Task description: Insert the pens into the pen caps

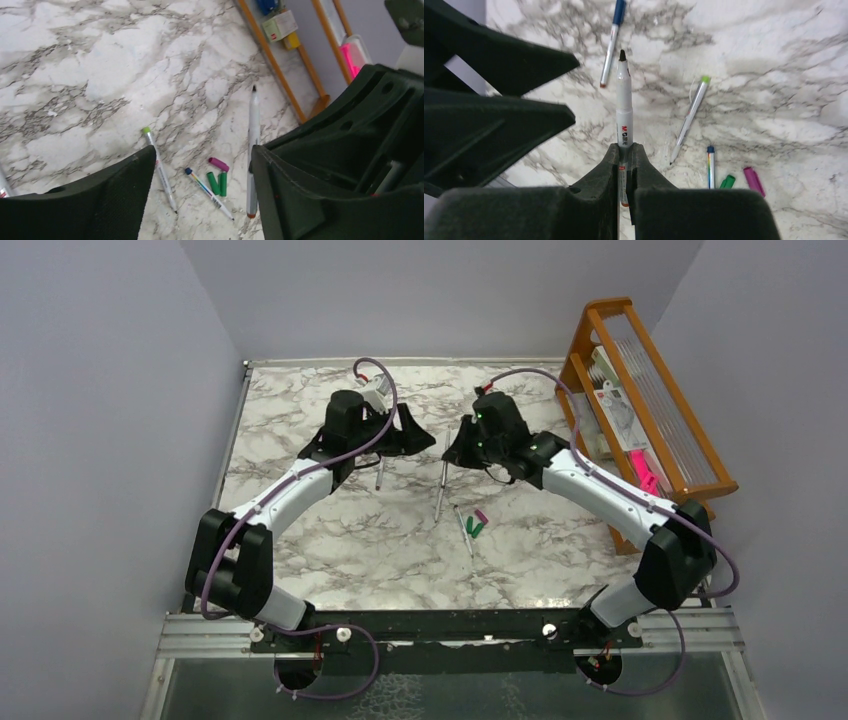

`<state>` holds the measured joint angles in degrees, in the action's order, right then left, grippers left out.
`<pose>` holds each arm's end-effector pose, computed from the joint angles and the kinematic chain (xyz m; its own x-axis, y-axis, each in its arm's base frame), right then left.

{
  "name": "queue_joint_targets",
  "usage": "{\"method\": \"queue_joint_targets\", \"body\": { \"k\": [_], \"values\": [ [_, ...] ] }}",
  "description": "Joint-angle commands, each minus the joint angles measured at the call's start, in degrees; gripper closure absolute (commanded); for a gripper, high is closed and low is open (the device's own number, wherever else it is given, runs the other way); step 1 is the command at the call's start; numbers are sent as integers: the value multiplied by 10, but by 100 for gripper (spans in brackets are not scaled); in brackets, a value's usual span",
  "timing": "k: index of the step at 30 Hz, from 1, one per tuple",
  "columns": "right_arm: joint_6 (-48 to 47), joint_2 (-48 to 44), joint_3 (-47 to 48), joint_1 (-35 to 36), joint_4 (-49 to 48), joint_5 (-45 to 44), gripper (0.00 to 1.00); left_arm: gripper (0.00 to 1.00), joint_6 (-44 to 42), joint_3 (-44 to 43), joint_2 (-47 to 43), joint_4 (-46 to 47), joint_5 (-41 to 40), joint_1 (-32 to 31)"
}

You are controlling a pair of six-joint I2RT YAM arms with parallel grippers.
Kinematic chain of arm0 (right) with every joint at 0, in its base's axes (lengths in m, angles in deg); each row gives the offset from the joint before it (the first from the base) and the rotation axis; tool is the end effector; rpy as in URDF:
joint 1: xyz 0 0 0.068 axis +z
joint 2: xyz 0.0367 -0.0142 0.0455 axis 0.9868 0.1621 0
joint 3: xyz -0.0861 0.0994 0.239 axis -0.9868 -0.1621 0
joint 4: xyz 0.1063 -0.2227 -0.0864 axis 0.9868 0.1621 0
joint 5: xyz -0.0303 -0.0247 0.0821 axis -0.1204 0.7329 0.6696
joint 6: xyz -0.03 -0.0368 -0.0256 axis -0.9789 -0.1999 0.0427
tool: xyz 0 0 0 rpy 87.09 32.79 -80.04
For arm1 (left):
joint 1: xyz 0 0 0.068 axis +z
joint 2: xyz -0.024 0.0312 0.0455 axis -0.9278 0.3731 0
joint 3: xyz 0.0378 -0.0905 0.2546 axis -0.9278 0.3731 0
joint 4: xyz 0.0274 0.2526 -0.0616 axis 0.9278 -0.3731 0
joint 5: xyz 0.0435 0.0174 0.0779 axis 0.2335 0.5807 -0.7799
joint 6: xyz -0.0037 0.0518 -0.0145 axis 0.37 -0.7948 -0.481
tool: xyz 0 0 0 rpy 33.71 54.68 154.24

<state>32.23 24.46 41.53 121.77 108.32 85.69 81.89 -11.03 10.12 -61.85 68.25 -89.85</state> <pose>0.2632 0.2287 0.2893 -0.8160 0.1671 -0.5533 -0.1427 0.8694 0.4731 0.3085 -0.1414 0.2789 -0.6968 -0.2407 -0.6757 0.4231 0.6228 -0.6581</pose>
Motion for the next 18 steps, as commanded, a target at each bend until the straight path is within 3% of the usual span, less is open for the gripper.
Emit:
{"method": "queue_joint_targets", "body": {
  "k": [1, 10, 18],
  "values": [
    [-21, -43, -8, -19, -69, 1, 99, 25, 56, 18, -23, 123, 69, 2],
    [-9, -91, -26, -30, -100, 1, 99, 25, 111, 27, -25, 246, 165, 2],
    [-5, -114, -7, -46, -106, 9, 99, 25, 116, 44, -45, 291, 197, 1]
  ]
}}
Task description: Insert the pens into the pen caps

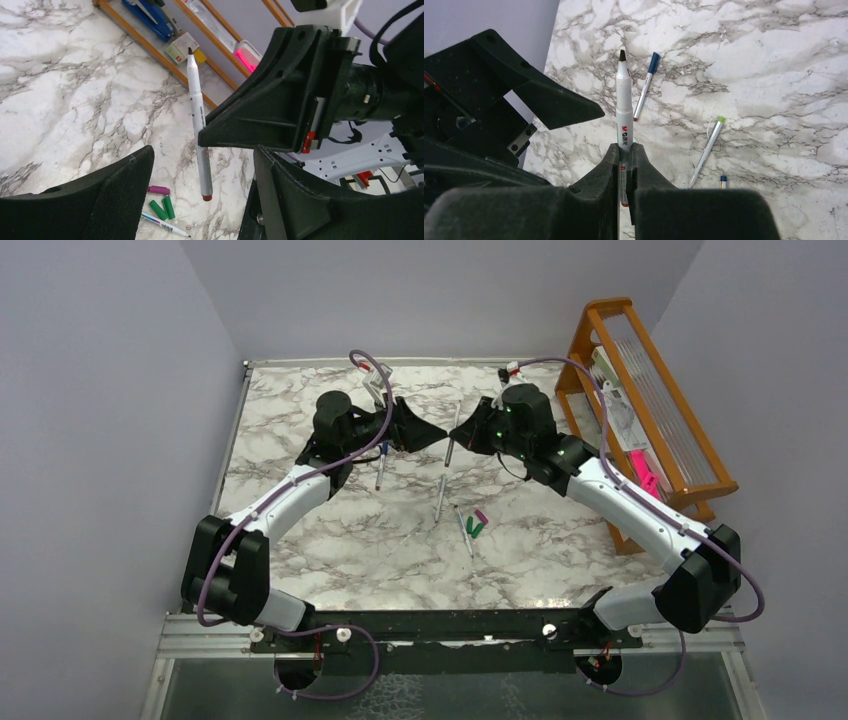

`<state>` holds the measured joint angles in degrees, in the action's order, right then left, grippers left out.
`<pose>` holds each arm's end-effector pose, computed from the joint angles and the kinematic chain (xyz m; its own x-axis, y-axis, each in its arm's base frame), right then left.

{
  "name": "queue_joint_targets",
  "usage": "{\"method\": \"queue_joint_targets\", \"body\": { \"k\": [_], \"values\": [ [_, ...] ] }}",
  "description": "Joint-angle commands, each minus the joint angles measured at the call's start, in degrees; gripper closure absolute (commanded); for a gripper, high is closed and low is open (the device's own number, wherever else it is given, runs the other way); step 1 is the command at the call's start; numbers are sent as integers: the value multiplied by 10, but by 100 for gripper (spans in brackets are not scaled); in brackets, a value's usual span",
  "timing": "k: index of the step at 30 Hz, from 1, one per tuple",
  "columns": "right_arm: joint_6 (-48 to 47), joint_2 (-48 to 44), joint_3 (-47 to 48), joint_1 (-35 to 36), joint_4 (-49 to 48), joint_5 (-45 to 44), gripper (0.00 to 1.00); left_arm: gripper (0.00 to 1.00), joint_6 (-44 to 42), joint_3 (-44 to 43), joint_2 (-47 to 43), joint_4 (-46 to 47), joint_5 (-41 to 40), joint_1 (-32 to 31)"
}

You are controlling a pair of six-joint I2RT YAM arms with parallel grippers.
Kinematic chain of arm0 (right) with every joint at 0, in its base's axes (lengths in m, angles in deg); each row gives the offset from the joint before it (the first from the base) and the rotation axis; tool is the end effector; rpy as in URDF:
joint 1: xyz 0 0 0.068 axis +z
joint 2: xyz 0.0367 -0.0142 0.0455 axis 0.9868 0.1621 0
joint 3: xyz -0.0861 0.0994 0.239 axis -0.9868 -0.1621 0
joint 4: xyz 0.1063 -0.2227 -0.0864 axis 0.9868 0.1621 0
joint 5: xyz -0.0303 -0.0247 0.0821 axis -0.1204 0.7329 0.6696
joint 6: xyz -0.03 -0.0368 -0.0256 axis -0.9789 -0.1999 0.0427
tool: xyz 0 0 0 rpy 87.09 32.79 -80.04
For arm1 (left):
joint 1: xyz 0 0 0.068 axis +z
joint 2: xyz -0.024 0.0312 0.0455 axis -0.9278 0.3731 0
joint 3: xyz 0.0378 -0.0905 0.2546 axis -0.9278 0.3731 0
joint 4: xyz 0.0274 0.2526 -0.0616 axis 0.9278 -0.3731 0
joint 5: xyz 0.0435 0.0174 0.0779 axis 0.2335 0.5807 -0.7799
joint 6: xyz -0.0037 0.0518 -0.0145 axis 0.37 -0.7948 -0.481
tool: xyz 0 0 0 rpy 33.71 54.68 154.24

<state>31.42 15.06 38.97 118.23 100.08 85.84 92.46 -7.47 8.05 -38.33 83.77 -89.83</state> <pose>0.2557 0.1959 0.3387 -0.6746 0.3034 -0.6729 -0.2100 0.7951 0.5690 0.2974 -0.1451 0.3110 -0.6330 -0.2837 -0.7203 0.6560 0.2974 -0.6937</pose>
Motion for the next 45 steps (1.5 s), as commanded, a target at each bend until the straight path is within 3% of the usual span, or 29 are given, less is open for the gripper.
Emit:
{"method": "queue_joint_targets", "body": {
  "k": [1, 11, 27, 31, 35, 36, 39, 42, 45],
  "values": [
    [2, -21, 21, -14, -23, 9, 99, 25, 11, 9, -24, 59, 45, 1],
    [17, -20, 39, -23, -51, 59, 99, 34, 8, -1, -10, 65, 79, -3],
    [32, -16, 31, -24, -93, 138, 99, 37, 19, -31, 35, 72, 74, -36],
    [34, -21, 25, -24, -98, 144, 99, 52, 21, -33, 36, 73, 67, -40],
    [33, -24, 20, -24, -98, 148, 99, 94, 23, -31, 36, 75, 66, -41],
    [32, -25, 19, -24, -98, 148, 99, 100, 23, -30, 36, 75, 66, -40],
    [26, -26, 19, -24, -94, 148, 99, 100, 21, -26, 37, 76, 71, -41],
    [9, -23, 32, -24, -82, 141, 67, 100, 15, -22, 38, 76, 83, -41],
    [-2, -22, 46, -24, -73, 128, 58, 100, 9, -20, 35, 76, 98, -41]
  ]
}}
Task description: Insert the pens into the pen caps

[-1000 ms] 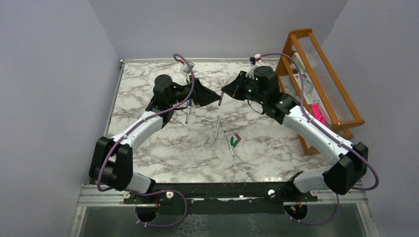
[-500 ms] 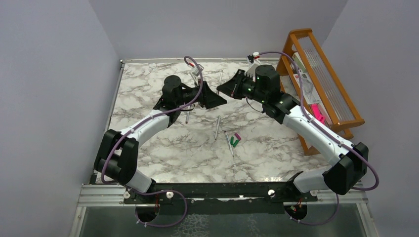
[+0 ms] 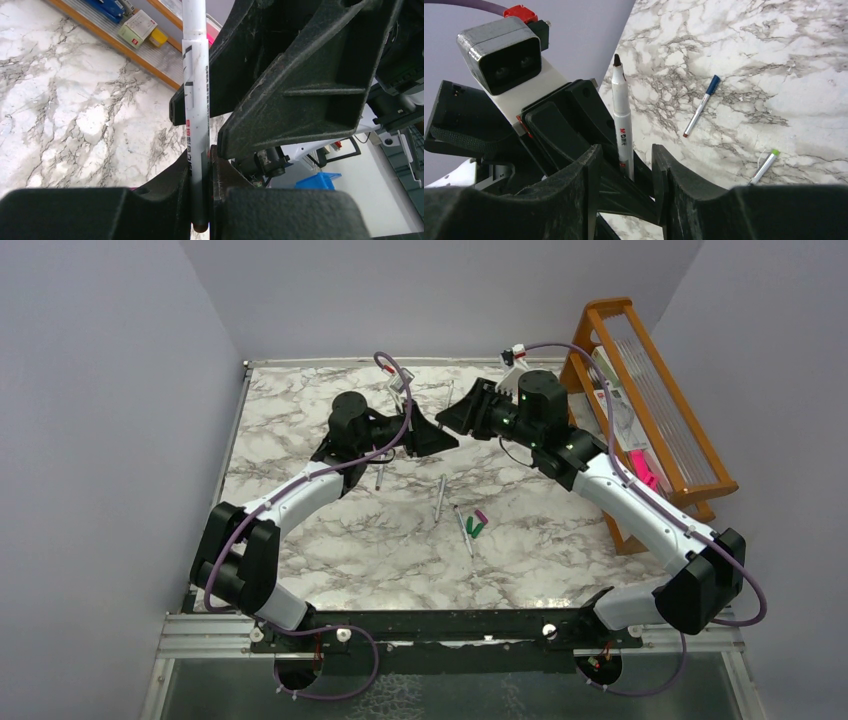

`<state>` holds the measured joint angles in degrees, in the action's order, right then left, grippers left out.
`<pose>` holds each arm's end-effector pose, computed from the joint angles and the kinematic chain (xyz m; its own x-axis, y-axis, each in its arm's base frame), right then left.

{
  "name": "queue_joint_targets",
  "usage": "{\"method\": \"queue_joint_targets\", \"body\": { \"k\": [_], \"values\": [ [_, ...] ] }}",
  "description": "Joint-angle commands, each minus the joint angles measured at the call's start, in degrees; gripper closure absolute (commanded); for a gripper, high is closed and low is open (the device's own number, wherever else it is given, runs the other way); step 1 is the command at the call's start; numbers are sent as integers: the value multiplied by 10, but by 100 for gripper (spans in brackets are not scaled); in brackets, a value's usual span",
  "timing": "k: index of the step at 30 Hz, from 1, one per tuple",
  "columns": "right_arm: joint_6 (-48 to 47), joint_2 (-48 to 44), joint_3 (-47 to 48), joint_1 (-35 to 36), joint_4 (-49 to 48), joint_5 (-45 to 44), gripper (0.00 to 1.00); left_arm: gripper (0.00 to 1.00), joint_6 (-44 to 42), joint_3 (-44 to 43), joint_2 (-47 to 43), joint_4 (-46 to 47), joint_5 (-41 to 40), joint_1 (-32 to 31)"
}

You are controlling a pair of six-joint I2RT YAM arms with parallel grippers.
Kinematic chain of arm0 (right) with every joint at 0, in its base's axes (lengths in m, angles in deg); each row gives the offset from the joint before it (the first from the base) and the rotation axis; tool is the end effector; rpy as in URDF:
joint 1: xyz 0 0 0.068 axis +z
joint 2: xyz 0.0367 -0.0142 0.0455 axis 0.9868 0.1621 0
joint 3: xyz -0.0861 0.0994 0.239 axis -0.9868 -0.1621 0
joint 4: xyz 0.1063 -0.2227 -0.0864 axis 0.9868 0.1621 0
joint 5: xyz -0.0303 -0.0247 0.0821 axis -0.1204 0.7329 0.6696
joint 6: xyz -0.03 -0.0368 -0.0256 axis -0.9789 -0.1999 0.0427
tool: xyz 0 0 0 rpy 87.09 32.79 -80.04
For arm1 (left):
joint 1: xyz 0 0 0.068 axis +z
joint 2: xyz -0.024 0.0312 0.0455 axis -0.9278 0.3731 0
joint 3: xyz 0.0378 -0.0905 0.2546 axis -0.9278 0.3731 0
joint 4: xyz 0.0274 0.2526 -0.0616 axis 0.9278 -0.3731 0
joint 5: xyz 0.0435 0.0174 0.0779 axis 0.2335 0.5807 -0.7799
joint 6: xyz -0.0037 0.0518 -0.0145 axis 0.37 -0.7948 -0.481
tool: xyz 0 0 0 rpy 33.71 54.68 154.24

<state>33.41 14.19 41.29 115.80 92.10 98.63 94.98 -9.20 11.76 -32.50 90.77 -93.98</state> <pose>0.2611 0.1926 0.3718 -0.6673 0.3413 -0.6620 -0.3703 0.6191 0.6925 0.2950 -0.1738 0.3107 -0.6635 -0.1840 -0.7252 0.7133 0.1370 -0.6873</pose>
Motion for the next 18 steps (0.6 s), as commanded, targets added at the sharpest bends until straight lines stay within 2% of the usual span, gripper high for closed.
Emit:
{"method": "queue_joint_targets", "body": {
  "k": [1, 15, 18],
  "values": [
    [-27, -12, 29, 0, 12, -3, 58, 100, -16, -4, -2, 18, 33, 1],
    [-56, 26, 92, 0, 48, -41, 58, 100, -22, -19, -9, 18, 73, -8],
    [-52, 32, 96, 0, 51, -35, 66, 100, -21, -23, -12, 17, 75, -8]
  ]
}}
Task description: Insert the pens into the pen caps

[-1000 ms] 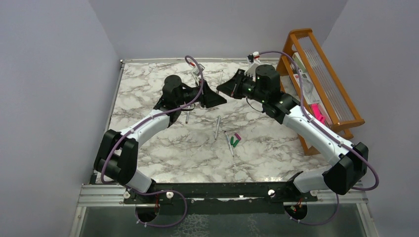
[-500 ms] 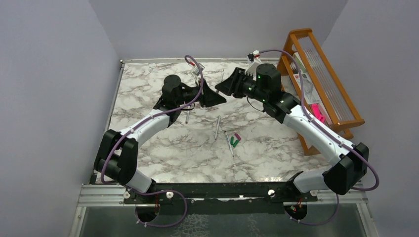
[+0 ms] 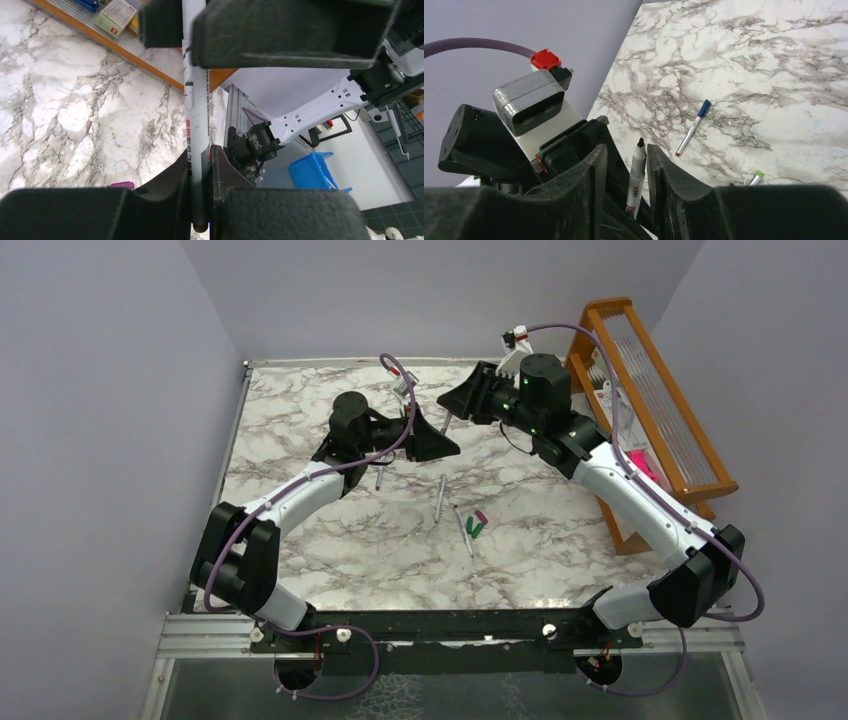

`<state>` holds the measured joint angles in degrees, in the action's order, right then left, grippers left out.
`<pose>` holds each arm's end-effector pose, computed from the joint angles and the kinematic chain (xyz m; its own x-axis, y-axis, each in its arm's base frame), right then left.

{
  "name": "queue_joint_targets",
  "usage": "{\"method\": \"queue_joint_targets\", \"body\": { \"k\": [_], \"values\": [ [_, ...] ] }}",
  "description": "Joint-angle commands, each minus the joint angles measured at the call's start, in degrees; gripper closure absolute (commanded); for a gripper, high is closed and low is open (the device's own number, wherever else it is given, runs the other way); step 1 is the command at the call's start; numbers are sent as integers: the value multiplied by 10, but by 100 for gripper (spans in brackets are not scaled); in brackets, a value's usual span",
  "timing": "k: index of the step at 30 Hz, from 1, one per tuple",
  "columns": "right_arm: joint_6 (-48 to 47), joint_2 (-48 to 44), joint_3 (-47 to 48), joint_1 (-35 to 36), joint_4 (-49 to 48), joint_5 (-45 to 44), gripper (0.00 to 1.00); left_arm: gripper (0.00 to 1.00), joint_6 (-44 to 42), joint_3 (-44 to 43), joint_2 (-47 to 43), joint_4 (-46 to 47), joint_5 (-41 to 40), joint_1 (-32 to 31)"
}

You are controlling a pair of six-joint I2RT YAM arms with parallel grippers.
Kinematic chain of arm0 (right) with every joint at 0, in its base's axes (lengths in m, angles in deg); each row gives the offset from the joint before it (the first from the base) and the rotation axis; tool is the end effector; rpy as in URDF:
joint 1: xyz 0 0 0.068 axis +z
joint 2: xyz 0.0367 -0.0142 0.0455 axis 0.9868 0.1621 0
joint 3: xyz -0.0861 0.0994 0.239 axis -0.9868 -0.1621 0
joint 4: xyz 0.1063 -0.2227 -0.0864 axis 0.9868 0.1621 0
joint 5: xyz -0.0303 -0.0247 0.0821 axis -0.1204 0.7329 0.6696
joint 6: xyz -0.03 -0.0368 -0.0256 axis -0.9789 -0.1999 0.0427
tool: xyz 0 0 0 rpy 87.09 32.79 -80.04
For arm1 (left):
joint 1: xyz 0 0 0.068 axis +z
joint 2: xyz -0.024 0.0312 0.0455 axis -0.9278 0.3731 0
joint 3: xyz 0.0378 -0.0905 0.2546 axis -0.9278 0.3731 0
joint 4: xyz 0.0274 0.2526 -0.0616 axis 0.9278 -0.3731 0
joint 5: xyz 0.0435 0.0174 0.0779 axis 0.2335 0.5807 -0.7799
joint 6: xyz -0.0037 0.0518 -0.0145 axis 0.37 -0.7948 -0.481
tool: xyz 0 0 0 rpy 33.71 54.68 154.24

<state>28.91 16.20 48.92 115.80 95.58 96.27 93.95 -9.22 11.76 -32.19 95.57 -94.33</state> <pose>0.2670 0.1950 0.4016 -0.5971 0.3250 -0.7334 -0.4194 0.6528 0.6308 0.2910 -0.1762 0.3112 -0.6585 -0.1209 -0.7428 0.7400 0.0762 -0.6683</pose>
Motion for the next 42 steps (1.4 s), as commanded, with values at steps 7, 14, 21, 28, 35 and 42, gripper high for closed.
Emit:
{"method": "queue_joint_targets", "body": {
  "k": [7, 14, 21, 28, 35, 42],
  "values": [
    [-7, 2, 5, 0, 8, -1, 99, 87, -5, -27, -10, 15, 16, -4],
    [-18, -11, -17, 0, 1, 24, 99, 67, -1, -40, -13, 14, -18, -4],
    [-22, -18, -25, 0, 3, 34, 99, 67, 1, -40, -15, 15, -51, -5],
    [-11, -22, -42, 0, -12, 57, 99, 73, 6, -44, -12, 15, -70, -4],
    [10, -22, -52, 0, -38, 75, 99, 100, 20, -41, 1, 24, -53, -5],
    [-3, -40, -31, -4, -12, -5, 56, 100, -5, -13, -7, 27, -41, -4]
  ]
}}
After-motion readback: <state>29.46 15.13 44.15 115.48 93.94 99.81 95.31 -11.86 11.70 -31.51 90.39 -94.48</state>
